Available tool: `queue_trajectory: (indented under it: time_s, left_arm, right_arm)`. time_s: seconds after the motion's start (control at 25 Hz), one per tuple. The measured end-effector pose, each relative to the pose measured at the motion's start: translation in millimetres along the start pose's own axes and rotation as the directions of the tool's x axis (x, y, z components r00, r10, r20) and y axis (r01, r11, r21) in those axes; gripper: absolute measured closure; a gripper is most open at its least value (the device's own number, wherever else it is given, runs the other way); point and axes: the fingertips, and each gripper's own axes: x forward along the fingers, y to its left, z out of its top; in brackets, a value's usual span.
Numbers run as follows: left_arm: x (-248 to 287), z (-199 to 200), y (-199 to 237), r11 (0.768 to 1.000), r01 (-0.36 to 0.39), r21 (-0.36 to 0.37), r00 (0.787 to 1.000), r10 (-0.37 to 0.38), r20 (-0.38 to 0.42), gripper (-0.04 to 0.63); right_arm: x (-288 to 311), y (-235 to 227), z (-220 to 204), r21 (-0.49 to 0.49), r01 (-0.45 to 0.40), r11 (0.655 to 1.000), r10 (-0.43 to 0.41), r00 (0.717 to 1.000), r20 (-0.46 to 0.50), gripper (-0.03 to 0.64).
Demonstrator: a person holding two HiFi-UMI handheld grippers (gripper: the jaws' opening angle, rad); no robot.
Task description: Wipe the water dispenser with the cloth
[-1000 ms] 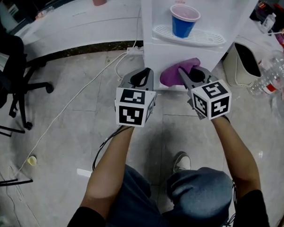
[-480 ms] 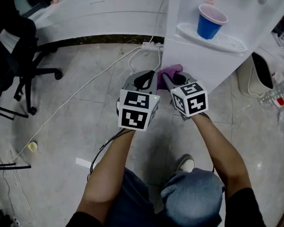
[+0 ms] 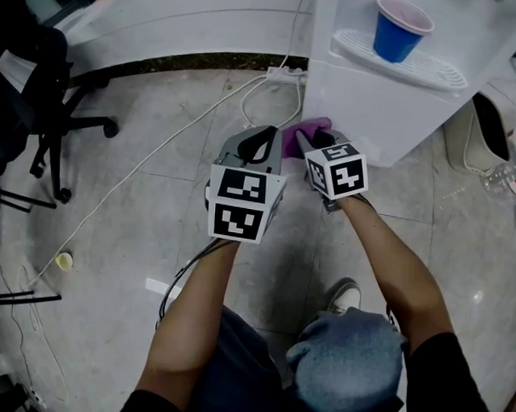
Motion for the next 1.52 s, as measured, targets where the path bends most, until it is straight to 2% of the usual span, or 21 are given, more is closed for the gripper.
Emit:
queue_trajectory:
  time_s: [0.52, 0.76, 1.28, 1.52]
  left_arm:
    - [18, 6, -26, 0.999, 0.048, 0.003, 0.999, -0.048, 0.005, 0.568]
    - [33, 11, -49, 0.995, 0.096, -0.003, 0.995, -0.096, 0.008, 0.568]
    - [67, 19, -108, 0.979, 0.202, 0.01, 0.979, -0.202, 0.003, 0.568]
    - [80, 16, -132, 0.969, 0.245, 0.028, 0.969, -0.245, -0.013, 0.568]
  right_arm:
    - [-33, -48, -23, 0.031, 0.084, 0.996, -0.084, 0.996, -0.031, 0.576]
    - [-56, -78, -33, 0.049, 0.133, 0.99, -0.131, 0.991, -0.039, 0.577]
    - [-114, -152, -63, 0.08, 0.259, 0.963, -0.253, 0.964, -0.076, 0.577]
    - [-141, -186, -79, 0.087, 0.323, 0.942, -0.314, 0.944, -0.101, 0.577]
